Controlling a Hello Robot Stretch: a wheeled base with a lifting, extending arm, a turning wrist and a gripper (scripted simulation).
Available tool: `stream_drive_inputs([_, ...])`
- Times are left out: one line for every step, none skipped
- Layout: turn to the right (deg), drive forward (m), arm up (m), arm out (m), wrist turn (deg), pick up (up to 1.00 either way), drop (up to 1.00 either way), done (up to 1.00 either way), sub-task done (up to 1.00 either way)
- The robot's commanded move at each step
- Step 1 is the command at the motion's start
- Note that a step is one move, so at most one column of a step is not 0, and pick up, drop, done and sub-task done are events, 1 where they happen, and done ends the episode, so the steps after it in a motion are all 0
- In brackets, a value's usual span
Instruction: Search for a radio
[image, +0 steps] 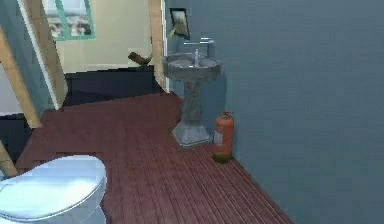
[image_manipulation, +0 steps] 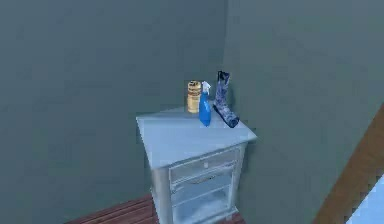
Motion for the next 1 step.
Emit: stream_drive_inputs([0.0,1.00,0.00,0.00,0.0,0.00,0.00,0.00,0.00])
